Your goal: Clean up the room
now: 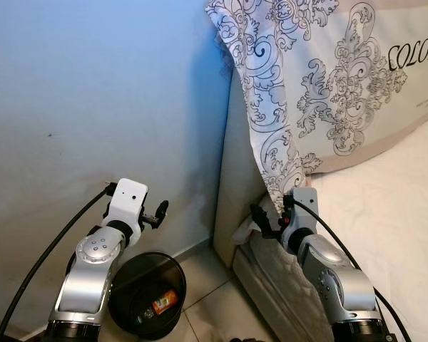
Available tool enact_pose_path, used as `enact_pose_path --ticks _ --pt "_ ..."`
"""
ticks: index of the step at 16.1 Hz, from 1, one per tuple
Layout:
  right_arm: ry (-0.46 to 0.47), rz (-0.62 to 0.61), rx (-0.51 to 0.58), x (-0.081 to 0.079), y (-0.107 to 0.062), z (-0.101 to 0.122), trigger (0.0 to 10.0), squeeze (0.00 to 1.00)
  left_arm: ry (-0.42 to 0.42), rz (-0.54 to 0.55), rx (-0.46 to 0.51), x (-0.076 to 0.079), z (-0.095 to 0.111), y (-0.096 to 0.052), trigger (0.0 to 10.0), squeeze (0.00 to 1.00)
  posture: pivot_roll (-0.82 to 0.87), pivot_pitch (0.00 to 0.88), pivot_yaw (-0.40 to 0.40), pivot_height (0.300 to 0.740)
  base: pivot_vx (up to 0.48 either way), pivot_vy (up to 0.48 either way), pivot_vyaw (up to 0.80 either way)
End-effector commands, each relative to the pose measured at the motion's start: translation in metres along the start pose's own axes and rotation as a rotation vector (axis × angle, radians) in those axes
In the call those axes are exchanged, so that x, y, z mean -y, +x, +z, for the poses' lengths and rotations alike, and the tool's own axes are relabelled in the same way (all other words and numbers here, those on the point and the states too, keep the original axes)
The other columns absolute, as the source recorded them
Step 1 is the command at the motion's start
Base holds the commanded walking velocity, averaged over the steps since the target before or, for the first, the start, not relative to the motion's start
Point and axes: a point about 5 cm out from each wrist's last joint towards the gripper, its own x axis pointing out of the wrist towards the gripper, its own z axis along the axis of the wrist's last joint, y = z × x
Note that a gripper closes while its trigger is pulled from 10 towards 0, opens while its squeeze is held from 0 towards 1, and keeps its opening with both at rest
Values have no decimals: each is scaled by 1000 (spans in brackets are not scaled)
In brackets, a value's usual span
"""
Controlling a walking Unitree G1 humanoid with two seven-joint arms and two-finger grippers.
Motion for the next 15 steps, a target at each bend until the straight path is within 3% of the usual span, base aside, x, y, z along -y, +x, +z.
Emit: enact_pose_path --ticks 1,9,15 --pt "-10 -14 -6 4 2 1 10000 0 -6 7 23 -2 7 1 10000 0 89 0 -21 740 0 0 -788" --pt "-35 -10 3 3 7 5 10000 0 11 -19 89 -2 18 4 10000 0 94 0 -21 740 0 0 -788" --pt "-39 -9 7 2 8 5 10000 0 26 -47 86 1 17 4 10000 0 95 0 -17 740 0 -374 -788"
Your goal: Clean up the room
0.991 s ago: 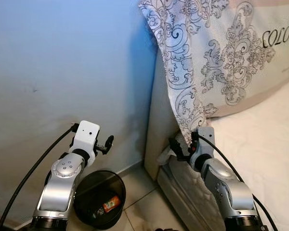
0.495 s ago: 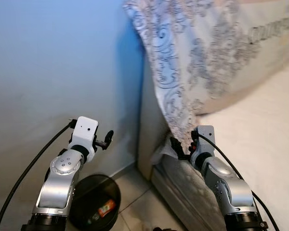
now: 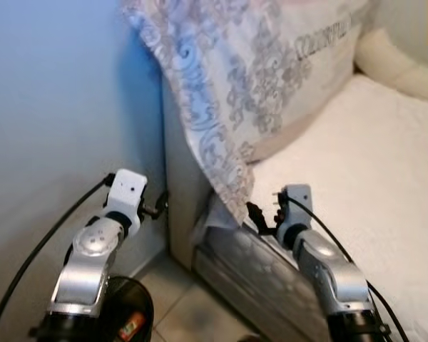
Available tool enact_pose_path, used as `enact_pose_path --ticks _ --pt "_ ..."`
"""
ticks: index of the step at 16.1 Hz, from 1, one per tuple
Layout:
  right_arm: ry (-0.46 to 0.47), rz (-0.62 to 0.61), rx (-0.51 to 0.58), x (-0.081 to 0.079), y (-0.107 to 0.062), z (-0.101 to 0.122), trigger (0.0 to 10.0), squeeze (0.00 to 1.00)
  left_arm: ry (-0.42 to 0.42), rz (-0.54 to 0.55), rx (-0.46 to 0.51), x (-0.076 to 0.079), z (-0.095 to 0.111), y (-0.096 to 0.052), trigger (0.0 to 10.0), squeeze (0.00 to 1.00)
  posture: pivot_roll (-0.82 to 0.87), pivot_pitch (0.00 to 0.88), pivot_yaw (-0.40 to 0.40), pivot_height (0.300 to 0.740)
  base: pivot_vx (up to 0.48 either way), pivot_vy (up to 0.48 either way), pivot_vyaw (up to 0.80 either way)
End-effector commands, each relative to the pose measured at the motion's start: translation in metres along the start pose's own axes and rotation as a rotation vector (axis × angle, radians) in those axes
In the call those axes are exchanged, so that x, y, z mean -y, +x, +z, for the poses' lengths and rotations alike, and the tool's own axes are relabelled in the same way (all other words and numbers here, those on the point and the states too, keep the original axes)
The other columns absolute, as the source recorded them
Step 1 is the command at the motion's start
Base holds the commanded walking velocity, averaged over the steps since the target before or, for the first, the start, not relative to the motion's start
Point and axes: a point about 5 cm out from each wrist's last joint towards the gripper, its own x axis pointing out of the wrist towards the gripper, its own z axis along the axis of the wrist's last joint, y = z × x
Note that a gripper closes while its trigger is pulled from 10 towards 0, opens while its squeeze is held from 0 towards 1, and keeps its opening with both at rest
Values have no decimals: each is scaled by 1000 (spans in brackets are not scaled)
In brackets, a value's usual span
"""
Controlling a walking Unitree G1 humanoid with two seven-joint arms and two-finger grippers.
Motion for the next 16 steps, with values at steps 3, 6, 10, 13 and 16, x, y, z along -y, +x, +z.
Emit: enact_pose_path --ticks 3,6,10,13,16 --pt "-8 -43 -4 13 -2 -2 10000 0 6 -44 18 10 3 1 10000 0 98 0 -18 740 0 -399 -788" --pt "-9 -41 -3 13 -1 -2 10000 0 8 -49 16 10 3 1 10000 0 96 0 -15 740 0 -400 -788" --pt "-18 -42 -2 14 -1 -1 10000 0 8 -49 16 11 3 1 10000 0 95 0 -15 740 0 -400 -788" --pt "-19 -47 -1 15 -1 -1 10000 0 10 -45 19 10 4 2 10000 0 96 0 -16 740 0 -402 -788" --pt "-30 -56 2 15 0 -1 10000 0 9 -33 18 6 5 4 10000 0 92 0 -13 740 0 -400 -788"
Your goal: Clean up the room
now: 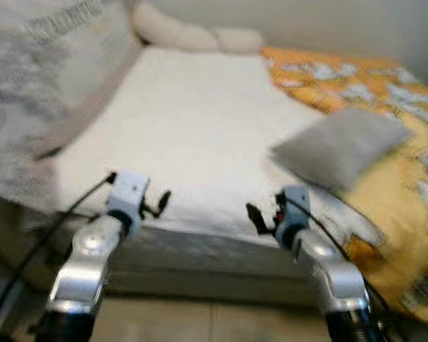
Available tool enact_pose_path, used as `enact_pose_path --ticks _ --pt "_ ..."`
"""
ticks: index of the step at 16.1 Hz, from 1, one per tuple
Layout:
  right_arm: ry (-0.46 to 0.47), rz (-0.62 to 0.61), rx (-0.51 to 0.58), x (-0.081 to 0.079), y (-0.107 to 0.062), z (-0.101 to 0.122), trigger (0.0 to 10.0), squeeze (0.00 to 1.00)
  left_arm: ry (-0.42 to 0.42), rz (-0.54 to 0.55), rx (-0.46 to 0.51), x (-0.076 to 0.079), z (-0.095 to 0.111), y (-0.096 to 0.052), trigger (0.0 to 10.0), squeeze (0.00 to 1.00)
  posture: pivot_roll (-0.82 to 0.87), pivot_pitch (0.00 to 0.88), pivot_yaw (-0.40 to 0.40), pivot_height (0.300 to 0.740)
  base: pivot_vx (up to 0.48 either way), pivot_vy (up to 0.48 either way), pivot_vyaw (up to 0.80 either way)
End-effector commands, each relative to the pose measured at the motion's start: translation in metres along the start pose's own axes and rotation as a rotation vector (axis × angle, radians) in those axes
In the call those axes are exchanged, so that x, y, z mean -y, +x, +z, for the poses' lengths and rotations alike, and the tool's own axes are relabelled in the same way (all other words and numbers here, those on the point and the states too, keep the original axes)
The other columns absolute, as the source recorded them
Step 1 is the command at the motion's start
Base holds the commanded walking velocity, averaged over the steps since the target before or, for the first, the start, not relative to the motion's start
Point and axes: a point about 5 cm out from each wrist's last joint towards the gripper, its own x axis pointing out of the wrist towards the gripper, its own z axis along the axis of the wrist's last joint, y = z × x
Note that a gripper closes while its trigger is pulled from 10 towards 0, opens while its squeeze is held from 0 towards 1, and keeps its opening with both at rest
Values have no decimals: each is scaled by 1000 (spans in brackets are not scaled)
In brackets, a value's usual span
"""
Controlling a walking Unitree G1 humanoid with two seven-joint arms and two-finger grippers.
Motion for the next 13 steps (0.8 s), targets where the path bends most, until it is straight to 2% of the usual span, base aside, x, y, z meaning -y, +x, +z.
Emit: enact_pose_path --ticks 1,2,7,12,13 --pt "-13 -48 12 12 -3 2 10000 0 -10 4 17 3 3 3 10000 0 91 0 -13 740 0 -337 -756" --pt "-15 -57 26 13 -3 3 10000 0 -43 27 20 1 3 3 10000 0 90 0 -13 740 0 0 0" --pt "-53 -70 60 13 -2 8 10000 0 -64 76 65 -3 8 4 10000 0 86 0 -11 740 0 0 0" --pt "-65 -89 71 16 -1 10 10000 0 -86 85 72 -4 7 5 10000 0 82 0 -10 740 0 0 0" --pt "-90 -106 86 17 -1 12 10000 0 -91 83 73 -3 7 5 10000 0 81 0 -10 740 277 0 0"
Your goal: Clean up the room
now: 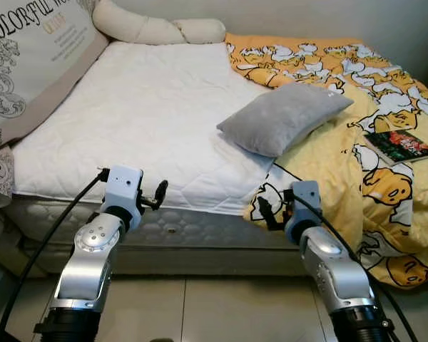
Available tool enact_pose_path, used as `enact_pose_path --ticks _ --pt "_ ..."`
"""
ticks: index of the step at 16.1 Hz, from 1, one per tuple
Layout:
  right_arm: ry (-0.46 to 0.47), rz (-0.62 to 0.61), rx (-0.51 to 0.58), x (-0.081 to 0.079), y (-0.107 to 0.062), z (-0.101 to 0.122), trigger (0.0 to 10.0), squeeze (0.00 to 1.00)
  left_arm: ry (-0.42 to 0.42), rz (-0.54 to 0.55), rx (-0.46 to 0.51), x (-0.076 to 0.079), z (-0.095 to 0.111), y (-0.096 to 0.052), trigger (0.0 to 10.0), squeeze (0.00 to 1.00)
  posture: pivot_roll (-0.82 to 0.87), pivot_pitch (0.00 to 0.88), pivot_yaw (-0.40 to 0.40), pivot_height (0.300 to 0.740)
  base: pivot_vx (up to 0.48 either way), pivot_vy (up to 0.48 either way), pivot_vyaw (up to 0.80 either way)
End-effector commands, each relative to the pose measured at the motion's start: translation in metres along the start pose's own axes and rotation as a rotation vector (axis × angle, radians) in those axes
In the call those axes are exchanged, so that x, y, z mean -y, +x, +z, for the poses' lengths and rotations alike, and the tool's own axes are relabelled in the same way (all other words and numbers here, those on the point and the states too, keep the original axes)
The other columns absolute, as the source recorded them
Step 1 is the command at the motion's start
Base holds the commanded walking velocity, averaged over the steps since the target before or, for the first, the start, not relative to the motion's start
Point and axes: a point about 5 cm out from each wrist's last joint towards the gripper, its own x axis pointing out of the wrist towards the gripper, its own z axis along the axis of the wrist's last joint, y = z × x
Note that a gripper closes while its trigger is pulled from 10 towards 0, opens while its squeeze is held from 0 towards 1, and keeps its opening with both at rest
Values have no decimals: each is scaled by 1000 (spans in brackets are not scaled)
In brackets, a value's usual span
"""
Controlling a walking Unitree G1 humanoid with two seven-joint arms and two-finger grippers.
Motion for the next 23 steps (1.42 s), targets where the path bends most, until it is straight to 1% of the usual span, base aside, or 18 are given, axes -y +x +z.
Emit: enact_pose_path --ticks 1,3,5,7,9,12,15,18,19,20,21,22,23 --pt "-27 -15 45 1 1 9 10000 0 -12 8 11 -2 2 1 10000 0 81 0 -10 740 285 0 0" --pt "-50 -21 53 2 2 11 10000 0 -26 5 -3 -1 -1 1 10000 0 80 0 -9 740 292 0 0" --pt "-46 -18 54 2 2 11 10000 0 -28 5 -4 -1 -1 2 10000 0 79 0 -10 740 292 0 0" --pt "-40 -18 56 2 3 12 10000 0 -34 5 -3 -1 0 2 10000 0 80 0 -11 740 323 0 -638" --pt "-58 -31 61 3 4 12 10000 0 -42 9 -2 -2 0 3 10000 0 80 0 -11 740 330 0 -734" --pt "-85 -33 82 4 4 15 10000 0 -43 12 -1 -2 1 4 10000 0 80 0 -12 740 333 0 0" --pt "-77 -20 90 1 6 17 10000 0 -47 18 -2 -3 2 5 10000 0 85 0 -15 740 334 0 0" --pt "-72 -17 87 4 5 16 10000 0 -43 15 1 -2 3 6 10000 0 85 0 -19 740 334 0 0" --pt "-77 22 74 1 5 15 10000 0 -43 14 0 -2 3 6 10000 0 85 0 -19 740 334 0 0" --pt "-92 51 71 -2 5 16 10000 0 -44 14 -1 -2 3 6 10000 0 84 0 -18 740 334 0 800" --pt "-99 52 74 -2 5 16 10000 0 -44 14 -2 -2 3 6 10000 0 84 0 -18 740 337 0 800" --pt "-96 42 74 -1 4 16 10000 0 -44 13 -2 -1 3 7 10000 0 85 0 -16 740 334 0 800" --pt "-69 19 73 2 4 14 10000 0 -46 13 -1 -1 4 7 10000 0 84 0 -17 740 334 0 0"
